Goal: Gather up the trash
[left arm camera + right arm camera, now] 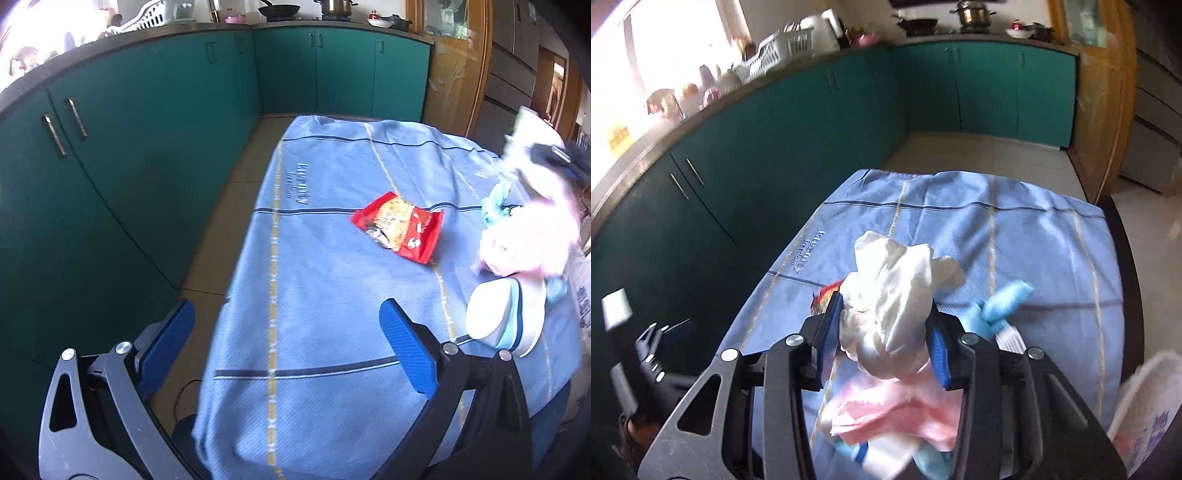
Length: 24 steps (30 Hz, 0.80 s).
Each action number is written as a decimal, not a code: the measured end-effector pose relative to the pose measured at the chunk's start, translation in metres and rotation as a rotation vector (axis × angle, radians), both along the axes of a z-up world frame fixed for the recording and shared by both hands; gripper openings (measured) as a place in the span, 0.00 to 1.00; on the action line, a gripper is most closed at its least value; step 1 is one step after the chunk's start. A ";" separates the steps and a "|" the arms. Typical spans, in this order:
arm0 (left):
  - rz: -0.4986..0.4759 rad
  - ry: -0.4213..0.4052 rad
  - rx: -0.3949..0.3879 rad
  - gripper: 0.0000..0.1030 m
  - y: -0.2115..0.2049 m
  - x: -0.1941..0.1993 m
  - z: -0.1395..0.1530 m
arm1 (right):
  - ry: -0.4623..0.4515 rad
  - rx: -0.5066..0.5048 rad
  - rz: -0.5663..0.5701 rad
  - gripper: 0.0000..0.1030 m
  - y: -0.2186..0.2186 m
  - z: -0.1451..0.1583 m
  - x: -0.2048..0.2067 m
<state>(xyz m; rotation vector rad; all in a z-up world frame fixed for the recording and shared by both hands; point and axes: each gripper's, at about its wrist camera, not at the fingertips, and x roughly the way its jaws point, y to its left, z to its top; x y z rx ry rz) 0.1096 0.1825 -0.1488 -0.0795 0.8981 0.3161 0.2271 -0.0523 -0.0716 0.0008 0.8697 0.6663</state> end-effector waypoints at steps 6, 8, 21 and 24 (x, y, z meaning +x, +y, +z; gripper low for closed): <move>-0.027 -0.001 -0.109 0.97 -0.006 0.034 -0.001 | -0.019 0.044 -0.212 0.41 -0.095 -0.007 -0.045; -0.040 -0.001 -0.104 0.97 -0.016 0.049 0.000 | -0.019 0.010 -0.287 0.42 -0.116 -0.015 -0.056; -0.080 0.131 -0.143 0.89 -0.051 0.142 -0.040 | 0.077 -0.135 -0.347 0.54 -0.121 -0.090 -0.071; -0.094 0.161 -0.184 0.60 -0.050 0.140 -0.050 | 0.057 -0.174 -0.342 0.62 -0.117 -0.091 -0.074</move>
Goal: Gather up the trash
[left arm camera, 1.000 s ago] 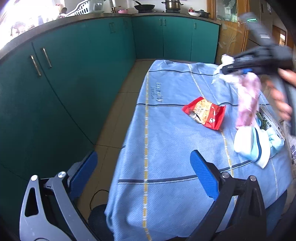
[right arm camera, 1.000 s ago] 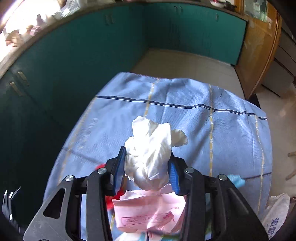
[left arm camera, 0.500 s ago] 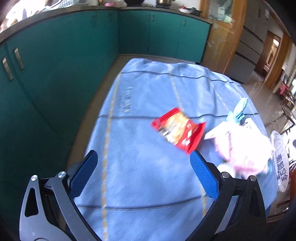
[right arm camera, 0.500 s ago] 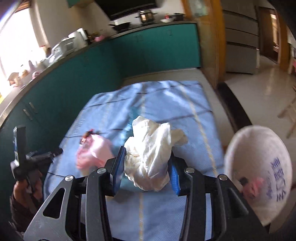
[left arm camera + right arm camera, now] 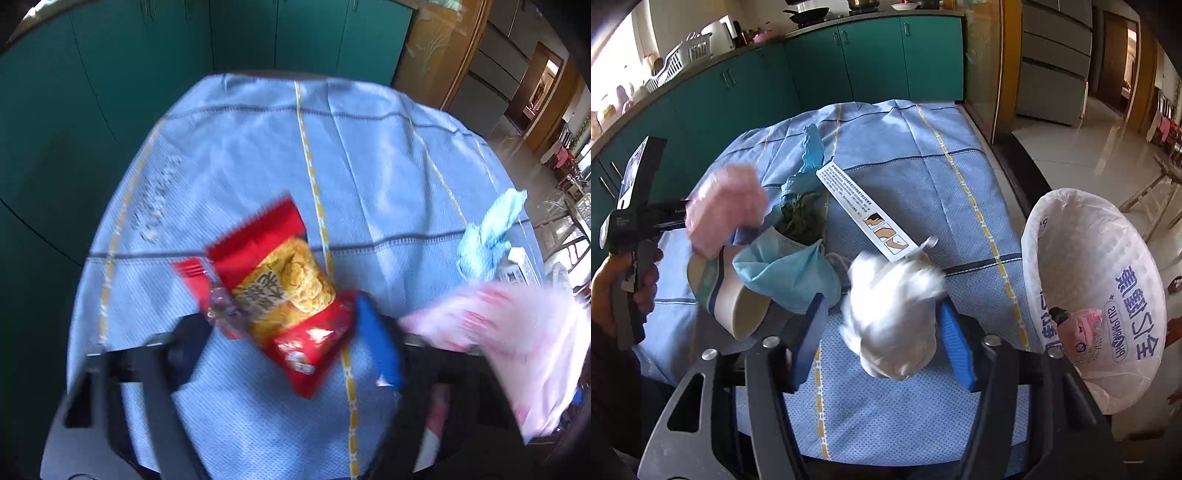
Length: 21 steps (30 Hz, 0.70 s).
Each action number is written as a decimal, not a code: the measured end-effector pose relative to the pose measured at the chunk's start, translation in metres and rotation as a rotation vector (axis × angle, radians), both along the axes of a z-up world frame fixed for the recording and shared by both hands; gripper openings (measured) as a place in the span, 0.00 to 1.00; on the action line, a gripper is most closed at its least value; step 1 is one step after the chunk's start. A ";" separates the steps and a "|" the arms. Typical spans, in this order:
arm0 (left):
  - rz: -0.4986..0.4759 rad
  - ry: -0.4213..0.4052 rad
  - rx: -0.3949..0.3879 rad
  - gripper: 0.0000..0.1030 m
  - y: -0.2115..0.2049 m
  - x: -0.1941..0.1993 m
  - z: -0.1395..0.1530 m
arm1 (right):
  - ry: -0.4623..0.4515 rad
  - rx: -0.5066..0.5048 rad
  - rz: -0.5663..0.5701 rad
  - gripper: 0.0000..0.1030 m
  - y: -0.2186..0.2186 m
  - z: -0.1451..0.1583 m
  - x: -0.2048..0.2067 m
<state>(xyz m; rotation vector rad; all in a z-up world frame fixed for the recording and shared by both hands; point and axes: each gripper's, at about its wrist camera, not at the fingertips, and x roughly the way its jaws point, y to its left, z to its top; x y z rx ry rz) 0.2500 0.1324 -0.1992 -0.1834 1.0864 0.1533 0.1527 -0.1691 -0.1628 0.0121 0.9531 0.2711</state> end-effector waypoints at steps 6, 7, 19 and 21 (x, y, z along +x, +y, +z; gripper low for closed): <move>-0.019 -0.023 -0.023 0.40 0.005 -0.018 -0.001 | -0.014 -0.055 -0.013 0.68 -0.001 -0.003 -0.004; -0.018 -0.037 -0.037 0.40 0.007 -0.022 0.002 | -0.013 -0.062 -0.017 0.69 -0.002 -0.005 -0.004; 0.001 -0.207 0.032 0.42 0.008 -0.088 0.064 | -0.019 -0.074 -0.081 0.75 -0.012 -0.006 0.005; -0.013 -0.237 0.074 0.42 -0.001 -0.097 0.072 | -0.024 -0.088 -0.074 0.75 -0.009 -0.008 0.005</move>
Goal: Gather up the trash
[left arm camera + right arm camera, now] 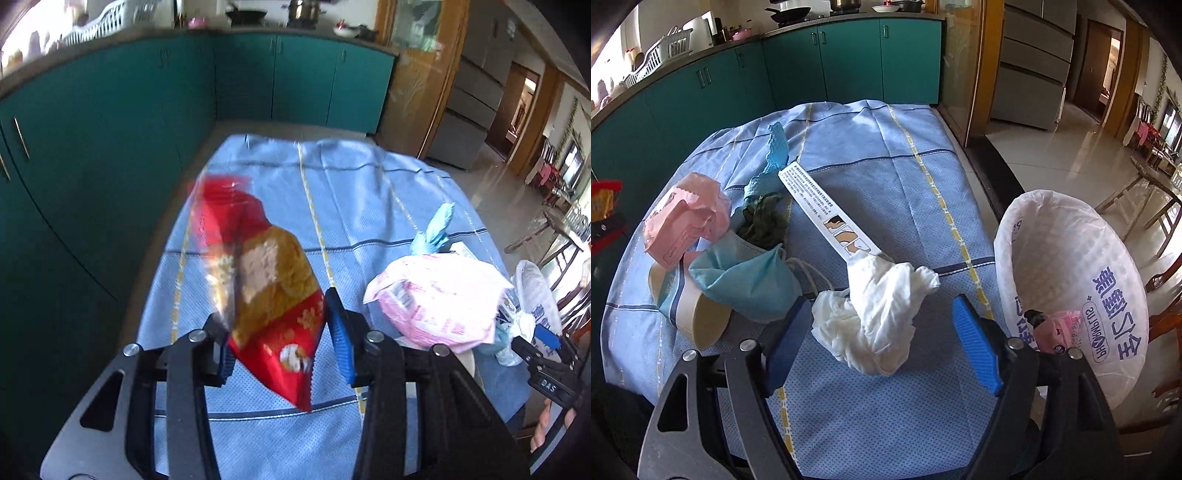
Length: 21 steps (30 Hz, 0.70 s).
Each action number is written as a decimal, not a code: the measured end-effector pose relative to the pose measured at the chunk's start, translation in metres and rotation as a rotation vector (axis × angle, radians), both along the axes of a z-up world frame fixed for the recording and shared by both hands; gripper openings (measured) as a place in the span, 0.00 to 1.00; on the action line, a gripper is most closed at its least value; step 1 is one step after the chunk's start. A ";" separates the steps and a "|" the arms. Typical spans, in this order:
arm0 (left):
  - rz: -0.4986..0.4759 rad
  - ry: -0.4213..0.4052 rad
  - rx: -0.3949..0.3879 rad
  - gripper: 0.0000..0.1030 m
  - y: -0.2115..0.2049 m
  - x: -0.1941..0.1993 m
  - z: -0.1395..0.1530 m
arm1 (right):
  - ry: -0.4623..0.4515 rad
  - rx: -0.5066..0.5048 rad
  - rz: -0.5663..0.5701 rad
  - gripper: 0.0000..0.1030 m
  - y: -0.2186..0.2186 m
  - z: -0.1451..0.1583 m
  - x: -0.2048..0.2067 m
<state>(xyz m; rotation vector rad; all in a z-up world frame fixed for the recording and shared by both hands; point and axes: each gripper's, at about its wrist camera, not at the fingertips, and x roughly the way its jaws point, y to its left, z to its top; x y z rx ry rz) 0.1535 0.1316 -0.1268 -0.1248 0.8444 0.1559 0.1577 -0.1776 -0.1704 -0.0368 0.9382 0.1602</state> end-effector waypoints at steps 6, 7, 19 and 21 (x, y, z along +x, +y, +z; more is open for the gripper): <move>-0.076 -0.030 0.050 0.42 -0.024 -0.021 0.010 | 0.018 -0.016 0.026 0.75 0.012 -0.011 0.003; -0.084 -0.029 0.057 0.42 -0.027 -0.023 0.011 | 0.018 -0.014 0.032 0.75 0.014 -0.011 0.002; -0.123 -0.043 0.056 0.39 -0.038 -0.035 0.015 | -0.013 -0.028 0.102 0.31 0.024 -0.003 -0.008; -0.131 -0.048 0.054 0.39 -0.040 -0.036 0.017 | -0.015 -0.011 0.103 0.28 0.022 -0.001 -0.009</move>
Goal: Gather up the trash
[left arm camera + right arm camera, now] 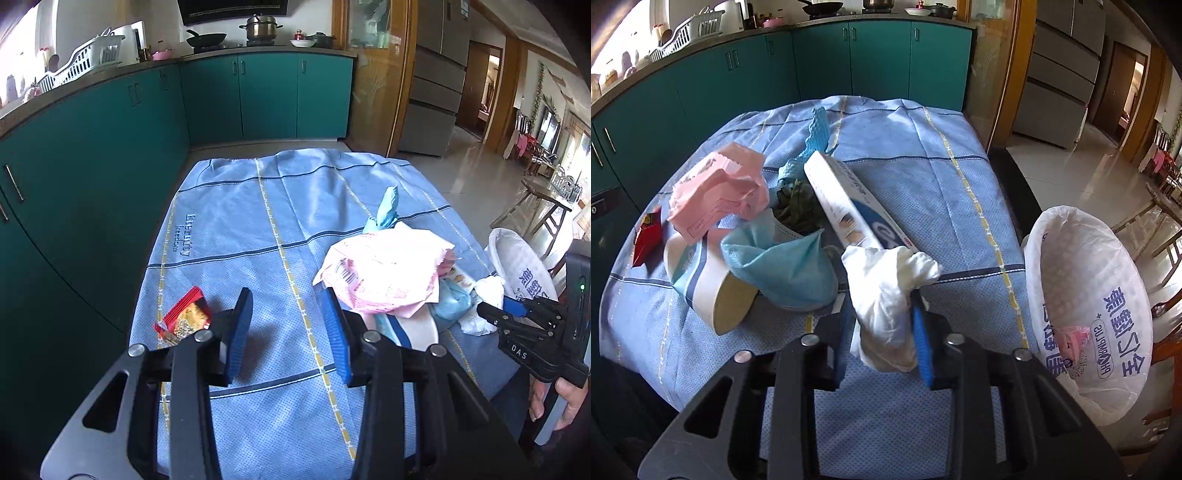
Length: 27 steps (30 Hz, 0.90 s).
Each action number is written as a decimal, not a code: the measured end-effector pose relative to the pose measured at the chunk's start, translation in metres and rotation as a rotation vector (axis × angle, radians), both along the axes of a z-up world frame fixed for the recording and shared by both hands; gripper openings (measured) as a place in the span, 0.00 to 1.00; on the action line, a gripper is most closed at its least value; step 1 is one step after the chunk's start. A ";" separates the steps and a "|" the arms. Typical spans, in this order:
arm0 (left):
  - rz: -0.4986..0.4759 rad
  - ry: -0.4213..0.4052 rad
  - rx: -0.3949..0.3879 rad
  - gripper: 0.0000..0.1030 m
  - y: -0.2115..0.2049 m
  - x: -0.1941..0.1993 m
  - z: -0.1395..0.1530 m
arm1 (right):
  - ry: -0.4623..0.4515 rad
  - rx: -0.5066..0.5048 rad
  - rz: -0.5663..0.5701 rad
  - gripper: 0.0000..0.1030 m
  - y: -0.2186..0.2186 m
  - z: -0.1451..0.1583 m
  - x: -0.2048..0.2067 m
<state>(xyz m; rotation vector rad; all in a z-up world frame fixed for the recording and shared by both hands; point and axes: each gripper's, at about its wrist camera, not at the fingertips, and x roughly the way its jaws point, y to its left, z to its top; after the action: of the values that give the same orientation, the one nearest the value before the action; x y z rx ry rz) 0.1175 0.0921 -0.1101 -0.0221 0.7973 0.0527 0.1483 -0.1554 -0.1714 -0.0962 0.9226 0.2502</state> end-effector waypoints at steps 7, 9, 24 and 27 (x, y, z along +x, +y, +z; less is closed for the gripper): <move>-0.020 -0.025 -0.040 0.38 0.007 -0.008 0.009 | -0.025 0.025 0.019 0.25 0.001 0.011 -0.006; -0.006 -0.024 -0.070 0.48 0.017 -0.010 0.009 | -0.023 0.027 0.020 0.25 0.000 0.012 -0.006; 0.188 0.184 -0.063 0.86 0.079 0.024 -0.071 | 0.000 -0.018 -0.023 0.70 0.004 -0.001 -0.004; 0.192 0.209 -0.079 0.86 0.083 0.035 -0.084 | 0.015 -0.033 -0.030 0.72 0.004 -0.008 -0.001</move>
<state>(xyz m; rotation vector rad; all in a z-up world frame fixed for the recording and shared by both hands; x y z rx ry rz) 0.1526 0.1754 -0.1942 -0.1707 1.0042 0.2076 0.1472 -0.1511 -0.1797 -0.1112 0.9421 0.2077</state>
